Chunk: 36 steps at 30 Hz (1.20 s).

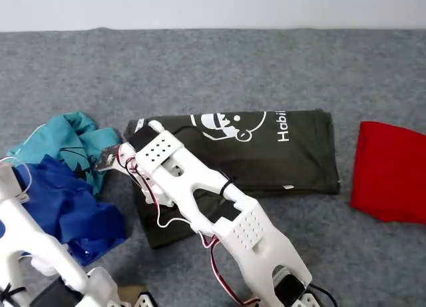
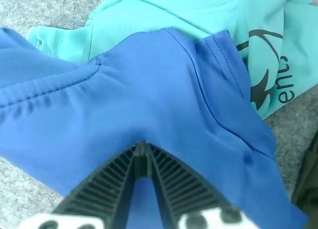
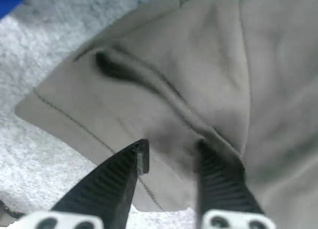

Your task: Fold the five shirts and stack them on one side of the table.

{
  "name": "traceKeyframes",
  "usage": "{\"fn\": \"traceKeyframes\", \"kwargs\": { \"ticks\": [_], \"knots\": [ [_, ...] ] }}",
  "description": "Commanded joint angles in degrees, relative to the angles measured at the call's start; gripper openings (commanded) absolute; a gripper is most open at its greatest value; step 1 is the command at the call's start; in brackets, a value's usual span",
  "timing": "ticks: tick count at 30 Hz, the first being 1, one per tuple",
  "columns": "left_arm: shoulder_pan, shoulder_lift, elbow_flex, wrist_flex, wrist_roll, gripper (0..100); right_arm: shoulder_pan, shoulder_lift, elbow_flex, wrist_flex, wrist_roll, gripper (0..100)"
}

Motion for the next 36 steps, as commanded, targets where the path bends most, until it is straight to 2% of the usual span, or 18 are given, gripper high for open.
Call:
{"fn": "traceKeyframes", "kwargs": {
  "ticks": [1, 11, 27, 36],
  "knots": [
    [-0.3, -2.1, -0.3, -0.8, -0.2, 1, 1.2, -0.8, -2.9, -0.5, -0.4, 3.2],
    [-0.1, -2.1, -0.3, -0.7, -0.2, 1, 6.9, -0.8, -15.6, 2.7, -0.2, 0.9],
    [0.0, -2.0, -0.3, -0.7, -0.2, 1, 13.3, -3.0, -16.2, 0.5, -0.5, 1.0],
    [0.0, -2.1, -0.3, 0.1, -0.2, 1, 13.1, -7.7, -22.4, 2.1, -0.3, 1.0]
  ]
}}
